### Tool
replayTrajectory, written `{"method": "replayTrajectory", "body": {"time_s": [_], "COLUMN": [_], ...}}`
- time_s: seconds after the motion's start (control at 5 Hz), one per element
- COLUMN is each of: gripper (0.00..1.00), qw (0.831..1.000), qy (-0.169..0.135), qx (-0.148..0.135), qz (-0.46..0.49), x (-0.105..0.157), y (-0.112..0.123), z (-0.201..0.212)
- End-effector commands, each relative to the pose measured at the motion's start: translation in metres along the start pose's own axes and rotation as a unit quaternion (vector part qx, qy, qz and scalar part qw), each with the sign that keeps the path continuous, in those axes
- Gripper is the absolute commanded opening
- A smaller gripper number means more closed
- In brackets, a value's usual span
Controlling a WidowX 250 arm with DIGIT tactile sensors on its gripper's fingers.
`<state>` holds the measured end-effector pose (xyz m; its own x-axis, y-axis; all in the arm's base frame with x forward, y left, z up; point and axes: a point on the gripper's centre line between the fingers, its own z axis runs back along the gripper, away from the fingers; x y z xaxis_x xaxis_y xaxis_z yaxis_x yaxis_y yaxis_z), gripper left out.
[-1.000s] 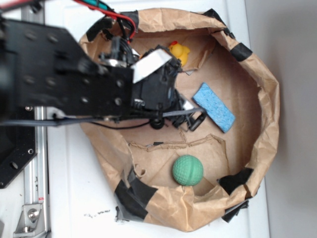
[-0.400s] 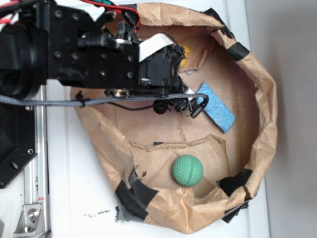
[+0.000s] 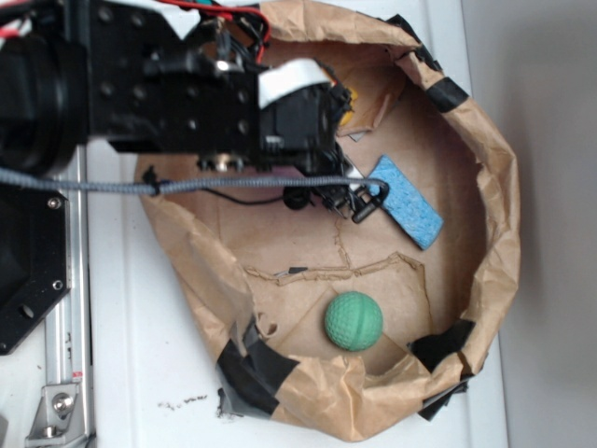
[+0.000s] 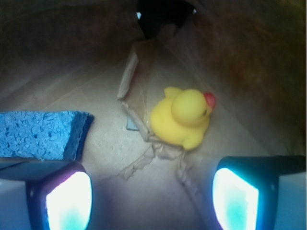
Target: Grab the yellow duck.
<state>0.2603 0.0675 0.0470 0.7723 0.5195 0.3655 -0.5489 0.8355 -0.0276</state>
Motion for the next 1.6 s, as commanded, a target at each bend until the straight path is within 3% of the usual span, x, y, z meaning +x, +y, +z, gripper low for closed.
{"method": "replayTrajectory", "body": {"time_s": [0.0,0.4,0.6,1.0,1.2,1.4], "gripper": [1.0,1.0,0.0,0.0,0.0,1.0], "qw": [0.998,0.994,0.993,0.989,0.991,0.993], "qy": [-0.038,0.013,0.012,-0.006,-0.003,-0.006], "qx": [-0.003,0.017,0.014,0.016,-0.009,-0.014], "qz": [-0.059,-0.107,-0.115,-0.145,-0.132,-0.117], "x": [0.054,0.048,0.042,0.04,0.04,0.037], "y": [0.003,-0.015,-0.017,-0.027,-0.025,-0.014], "z": [-0.014,-0.07,-0.072,-0.046,-0.009,0.014]}}
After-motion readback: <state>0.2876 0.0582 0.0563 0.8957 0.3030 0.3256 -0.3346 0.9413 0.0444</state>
